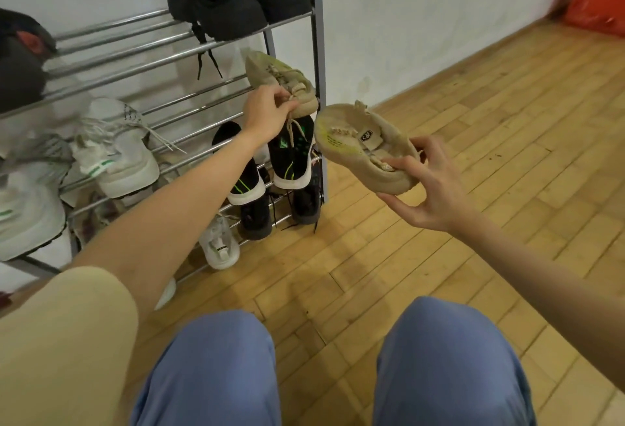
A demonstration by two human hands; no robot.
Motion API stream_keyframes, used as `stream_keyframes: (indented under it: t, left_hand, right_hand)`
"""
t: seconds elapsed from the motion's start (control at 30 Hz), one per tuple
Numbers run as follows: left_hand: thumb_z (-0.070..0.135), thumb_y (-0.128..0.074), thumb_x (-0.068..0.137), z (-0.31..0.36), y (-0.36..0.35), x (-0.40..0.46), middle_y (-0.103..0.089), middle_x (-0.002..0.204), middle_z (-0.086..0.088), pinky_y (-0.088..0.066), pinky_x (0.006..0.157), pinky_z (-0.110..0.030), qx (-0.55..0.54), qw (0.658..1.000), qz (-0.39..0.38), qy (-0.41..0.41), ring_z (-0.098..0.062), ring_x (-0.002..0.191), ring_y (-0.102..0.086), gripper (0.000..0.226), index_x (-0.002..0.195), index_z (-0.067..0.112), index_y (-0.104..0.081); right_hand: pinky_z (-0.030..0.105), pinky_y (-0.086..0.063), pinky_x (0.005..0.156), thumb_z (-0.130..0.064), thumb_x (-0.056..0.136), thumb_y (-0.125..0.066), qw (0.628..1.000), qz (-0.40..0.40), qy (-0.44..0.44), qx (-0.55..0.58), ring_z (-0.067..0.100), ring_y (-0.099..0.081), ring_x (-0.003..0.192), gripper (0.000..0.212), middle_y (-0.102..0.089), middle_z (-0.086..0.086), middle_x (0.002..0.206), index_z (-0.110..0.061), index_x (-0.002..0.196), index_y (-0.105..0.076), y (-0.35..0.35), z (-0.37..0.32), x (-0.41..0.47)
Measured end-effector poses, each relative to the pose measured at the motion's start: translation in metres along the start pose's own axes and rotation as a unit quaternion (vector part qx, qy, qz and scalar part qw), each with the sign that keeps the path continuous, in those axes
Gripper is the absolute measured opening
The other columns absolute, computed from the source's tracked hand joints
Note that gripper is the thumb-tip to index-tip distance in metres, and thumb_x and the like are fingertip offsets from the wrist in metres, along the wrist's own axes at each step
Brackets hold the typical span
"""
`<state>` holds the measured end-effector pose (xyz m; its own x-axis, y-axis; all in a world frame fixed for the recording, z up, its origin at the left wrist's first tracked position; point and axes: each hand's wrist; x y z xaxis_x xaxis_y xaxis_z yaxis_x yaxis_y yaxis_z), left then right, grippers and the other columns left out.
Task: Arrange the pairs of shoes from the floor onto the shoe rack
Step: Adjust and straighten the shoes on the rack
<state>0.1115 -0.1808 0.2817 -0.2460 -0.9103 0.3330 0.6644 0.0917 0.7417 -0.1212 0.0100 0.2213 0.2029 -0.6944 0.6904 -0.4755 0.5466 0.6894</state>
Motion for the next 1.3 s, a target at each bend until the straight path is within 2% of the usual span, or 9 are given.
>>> stream_keyframes:
  t: [0.1,0.27,0.4,0.5,0.6,0.67,0.87,1.13,1.3]
  left_hand:
    - [0.029,-0.059,0.092,-0.010,0.018,-0.015,-0.053,0.131,0.000,-0.041,0.086,-0.014,-0.085,0.995,-0.013,0.051,-0.008,0.113,-0.051,0.050,0.137,0.013,-0.046]
    - [0.026,-0.050,0.097,-0.043,0.055,-0.057,-0.059,0.124,-0.002,-0.041,0.081,-0.011,-0.067,0.993,0.068,0.067,-0.008,0.106,-0.054,0.036,0.128,0.010,-0.054]
    - [0.026,-0.051,0.094,-0.061,0.086,-0.075,-0.063,0.114,-0.003,-0.051,0.093,-0.038,-0.101,0.989,0.093,0.059,-0.018,0.106,-0.060,0.028,0.118,0.013,-0.060]
    - [0.026,-0.052,0.093,-0.066,0.103,-0.082,-0.063,0.111,0.001,-0.052,0.092,-0.041,-0.098,0.990,0.091,0.054,-0.017,0.103,-0.061,0.027,0.116,0.015,-0.060]
    - [0.024,-0.052,0.095,-0.070,0.113,-0.084,-0.060,0.111,0.004,-0.047,0.081,-0.015,-0.055,0.993,0.091,0.044,-0.009,0.099,-0.056,0.029,0.120,0.012,-0.058]
    - [0.023,-0.052,0.095,-0.070,0.117,-0.085,-0.059,0.110,0.003,-0.041,0.076,-0.009,-0.026,0.995,0.088,0.033,-0.008,0.097,-0.055,0.029,0.121,0.011,-0.058]
    - [0.021,-0.057,0.091,-0.073,0.123,-0.084,-0.061,0.114,-0.005,-0.050,0.089,-0.031,-0.013,0.997,0.074,0.020,-0.014,0.101,-0.058,0.032,0.122,0.010,-0.055]
    - [0.019,-0.060,0.089,-0.084,0.134,-0.072,-0.059,0.113,-0.003,-0.045,0.084,-0.025,-0.036,0.995,0.056,0.068,-0.013,0.097,-0.056,0.038,0.125,0.009,-0.052]
    - [0.018,-0.060,0.088,-0.086,0.116,-0.060,-0.060,0.109,-0.004,-0.050,0.089,-0.032,-0.041,0.996,0.029,0.078,-0.018,0.097,-0.060,0.036,0.123,0.011,-0.055]
  right_hand:
    - [0.031,-0.040,0.076,-0.044,0.078,-0.069,0.999,-0.009,0.016,0.026,0.025,-0.046,0.090,0.047,-0.052,0.017,0.102,-0.007,0.106,-0.069,-0.001,-0.005,0.004]
    - [0.031,-0.039,0.073,-0.045,0.078,-0.067,0.993,-0.004,0.088,0.074,0.024,-0.047,0.083,0.049,-0.054,0.017,0.098,-0.002,0.101,-0.067,-0.004,-0.023,0.020]
    - [0.025,-0.035,0.080,-0.043,0.077,-0.068,0.988,0.029,0.129,0.083,0.024,-0.049,0.086,0.049,-0.056,0.021,0.100,-0.005,0.106,-0.062,-0.018,-0.036,0.028]
    - [0.028,-0.041,0.078,-0.038,0.076,-0.072,0.988,0.049,0.116,0.086,0.031,-0.053,0.087,0.048,-0.056,0.023,0.102,0.000,0.104,-0.065,-0.032,-0.045,0.041]
    - [0.040,-0.048,0.075,-0.036,0.076,-0.075,0.992,0.054,0.088,0.079,0.036,-0.056,0.090,0.049,-0.056,0.024,0.106,0.000,0.107,-0.065,-0.052,-0.054,0.058]
    - [0.041,-0.048,0.081,-0.038,0.078,-0.075,0.994,0.054,0.061,0.072,0.036,-0.055,0.097,0.051,-0.055,0.025,0.110,0.001,0.109,-0.065,-0.068,-0.060,0.071]
    - [0.035,-0.044,0.088,-0.051,0.085,-0.062,1.000,0.024,-0.001,0.008,0.028,-0.051,0.108,0.052,-0.055,0.016,0.120,-0.010,0.118,-0.061,-0.119,-0.089,0.135]
    - [0.045,-0.039,0.095,-0.055,0.086,-0.055,0.995,-0.048,-0.041,-0.074,0.036,-0.050,0.114,0.051,-0.056,0.017,0.121,-0.015,0.118,-0.060,-0.167,-0.071,0.181]
    - [0.045,-0.035,0.097,-0.051,0.091,-0.047,0.994,-0.055,-0.012,-0.096,0.035,-0.042,0.117,0.050,-0.046,0.019,0.130,-0.022,0.131,-0.056,-0.150,-0.053,0.165]
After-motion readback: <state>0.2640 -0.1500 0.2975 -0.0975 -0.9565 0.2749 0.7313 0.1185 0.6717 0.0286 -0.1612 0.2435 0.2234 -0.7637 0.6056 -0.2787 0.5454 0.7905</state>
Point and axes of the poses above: each hand's wrist, its own x-axis towards the middle knuckle, its own y-axis out of the back of the hand, z = x × y
